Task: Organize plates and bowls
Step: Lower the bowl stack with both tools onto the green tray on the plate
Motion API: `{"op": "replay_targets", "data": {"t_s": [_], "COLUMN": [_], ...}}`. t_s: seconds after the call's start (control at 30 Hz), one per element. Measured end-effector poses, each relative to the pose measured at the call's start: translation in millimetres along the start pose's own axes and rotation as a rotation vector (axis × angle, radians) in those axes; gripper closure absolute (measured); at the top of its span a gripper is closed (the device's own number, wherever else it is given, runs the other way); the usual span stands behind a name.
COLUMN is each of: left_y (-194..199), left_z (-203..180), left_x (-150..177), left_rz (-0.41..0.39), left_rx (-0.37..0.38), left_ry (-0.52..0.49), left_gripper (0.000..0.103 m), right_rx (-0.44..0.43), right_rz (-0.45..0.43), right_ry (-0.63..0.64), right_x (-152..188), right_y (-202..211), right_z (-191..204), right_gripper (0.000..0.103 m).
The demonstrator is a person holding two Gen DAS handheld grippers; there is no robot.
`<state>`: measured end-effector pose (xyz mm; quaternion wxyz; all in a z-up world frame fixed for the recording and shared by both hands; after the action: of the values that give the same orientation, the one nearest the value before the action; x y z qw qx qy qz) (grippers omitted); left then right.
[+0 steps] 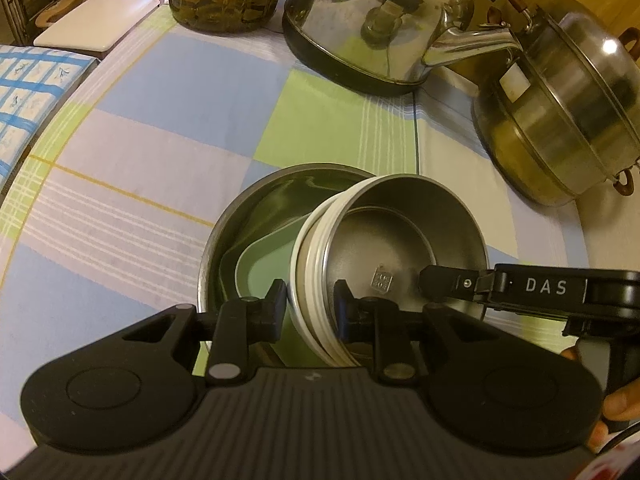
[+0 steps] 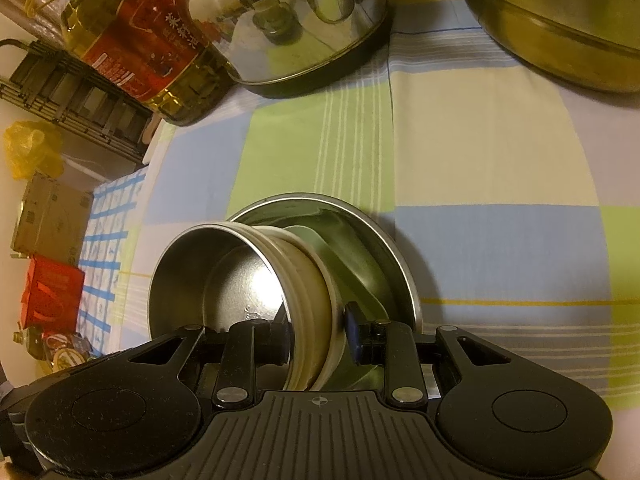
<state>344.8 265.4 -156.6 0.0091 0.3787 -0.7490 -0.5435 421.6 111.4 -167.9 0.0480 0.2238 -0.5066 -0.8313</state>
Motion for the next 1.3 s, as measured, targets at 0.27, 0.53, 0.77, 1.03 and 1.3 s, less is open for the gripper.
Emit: {"op": "replay_targets", "data": {"t_s": [0.27, 0.53, 0.77, 1.03, 1.3], "left_y": [9, 31, 33, 32, 35], "left_z": [0, -5, -7, -5, -7], "left_x": [-3, 0, 6, 5, 1], "left_rz": [-0.027, -0.073, -0.075, -0.074, -0.081], "left_rx": [0.015, 0.038, 0.052, 0.059, 0.059], "left_ry": [-0.001, -0.029, -0.033, -0.020, -0.041], "left_gripper": [0.082, 0.082, 0.082, 0.090, 0.090], "right_rx": [-0.023, -0.086, -0.107, -0.116, -0.117], "right_rz": [-0.026, -0.104, -0.114, -0.068, 0.044], "right_ry": [0.012, 0.013, 0.007, -0.068, -0.203], "right_x": [0, -1, 6, 4, -3], "right_y": [7, 32, 33, 31, 27], "right_z": [-1, -2, -3, -7, -13], "right_gripper": [0.074, 0.074, 0.076, 0.092, 0.092]}}
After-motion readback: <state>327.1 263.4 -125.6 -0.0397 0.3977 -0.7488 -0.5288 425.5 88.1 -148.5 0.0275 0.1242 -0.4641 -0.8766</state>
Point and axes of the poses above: each gripper's, at about its wrist camera, not at the fingertips, and y roughly against the way its jaws point, z to its left, x to its underside, the point moved 7 cm from there along -y, roughly the way its jaws point, and after that the axes turned 7 degrees about x, right-handed, at the moved point
